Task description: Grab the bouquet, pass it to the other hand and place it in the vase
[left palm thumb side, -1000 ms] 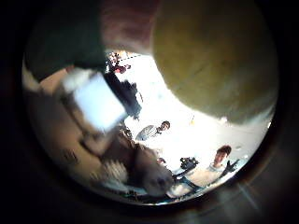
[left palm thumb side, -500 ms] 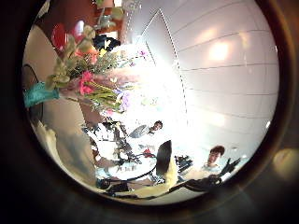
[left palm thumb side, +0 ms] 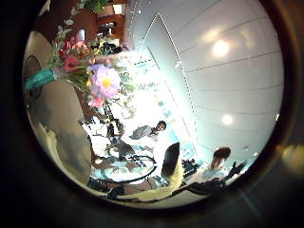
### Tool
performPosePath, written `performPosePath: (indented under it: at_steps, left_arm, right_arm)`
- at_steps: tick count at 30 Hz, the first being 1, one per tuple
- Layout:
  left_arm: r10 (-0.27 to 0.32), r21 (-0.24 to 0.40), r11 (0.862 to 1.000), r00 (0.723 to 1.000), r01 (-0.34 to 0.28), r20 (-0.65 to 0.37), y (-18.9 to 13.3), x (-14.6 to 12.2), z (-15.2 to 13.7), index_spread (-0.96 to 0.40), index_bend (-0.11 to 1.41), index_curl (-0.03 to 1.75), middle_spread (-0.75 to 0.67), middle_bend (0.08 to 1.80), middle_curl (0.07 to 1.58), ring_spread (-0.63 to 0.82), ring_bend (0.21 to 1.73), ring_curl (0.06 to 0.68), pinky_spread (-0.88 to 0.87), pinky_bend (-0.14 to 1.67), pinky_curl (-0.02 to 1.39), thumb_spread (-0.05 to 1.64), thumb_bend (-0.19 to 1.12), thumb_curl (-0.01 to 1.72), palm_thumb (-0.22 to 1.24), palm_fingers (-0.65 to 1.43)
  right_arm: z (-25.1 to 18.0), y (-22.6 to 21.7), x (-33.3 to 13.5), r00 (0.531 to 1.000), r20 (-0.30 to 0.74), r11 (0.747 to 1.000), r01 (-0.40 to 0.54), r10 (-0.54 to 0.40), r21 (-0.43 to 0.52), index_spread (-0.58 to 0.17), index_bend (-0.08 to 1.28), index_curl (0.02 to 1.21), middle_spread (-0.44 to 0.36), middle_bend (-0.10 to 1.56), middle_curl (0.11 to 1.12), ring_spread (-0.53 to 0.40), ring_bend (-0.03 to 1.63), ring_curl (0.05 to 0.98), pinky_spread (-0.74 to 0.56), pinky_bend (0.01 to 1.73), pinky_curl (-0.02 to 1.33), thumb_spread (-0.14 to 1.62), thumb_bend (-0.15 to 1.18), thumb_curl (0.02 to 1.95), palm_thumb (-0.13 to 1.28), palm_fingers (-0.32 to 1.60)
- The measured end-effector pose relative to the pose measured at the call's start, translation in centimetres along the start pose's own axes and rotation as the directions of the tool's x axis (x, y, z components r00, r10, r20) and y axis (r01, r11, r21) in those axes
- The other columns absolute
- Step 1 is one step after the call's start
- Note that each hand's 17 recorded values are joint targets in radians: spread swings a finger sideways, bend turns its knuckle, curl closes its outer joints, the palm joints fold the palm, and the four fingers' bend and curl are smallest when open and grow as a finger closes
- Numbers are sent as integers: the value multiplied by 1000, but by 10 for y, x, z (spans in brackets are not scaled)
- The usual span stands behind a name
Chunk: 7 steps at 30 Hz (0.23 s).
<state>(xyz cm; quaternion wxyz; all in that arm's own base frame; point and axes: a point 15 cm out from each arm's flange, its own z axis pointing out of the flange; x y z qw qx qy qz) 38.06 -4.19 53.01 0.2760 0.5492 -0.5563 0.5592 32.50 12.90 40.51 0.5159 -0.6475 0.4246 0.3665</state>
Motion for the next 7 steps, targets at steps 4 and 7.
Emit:
performPosePath:
  at_steps: [4,7]
  left_arm:
    - [-43,-52,998,995,48,93,41,1,3,213,156,287,578,166,248,643,454,181,594,184,332,934,-27,345,156,-95]
    - [-60,-107,992,994,69,89,65,1,8,216,160,286,574,168,240,646,448,182,591,184,321,940,-29,340,161,-84]
  right_arm:
    - [11,2,-4,1000,9,999,-18,19,-31,-344,181,366,-44,240,370,43,443,180,439,415,215,1037,-21,523,753,453]
    - [22,4,-6,1000,5,998,-28,28,-60,-344,185,367,-41,236,368,51,442,180,438,416,211,1037,-22,524,751,454]
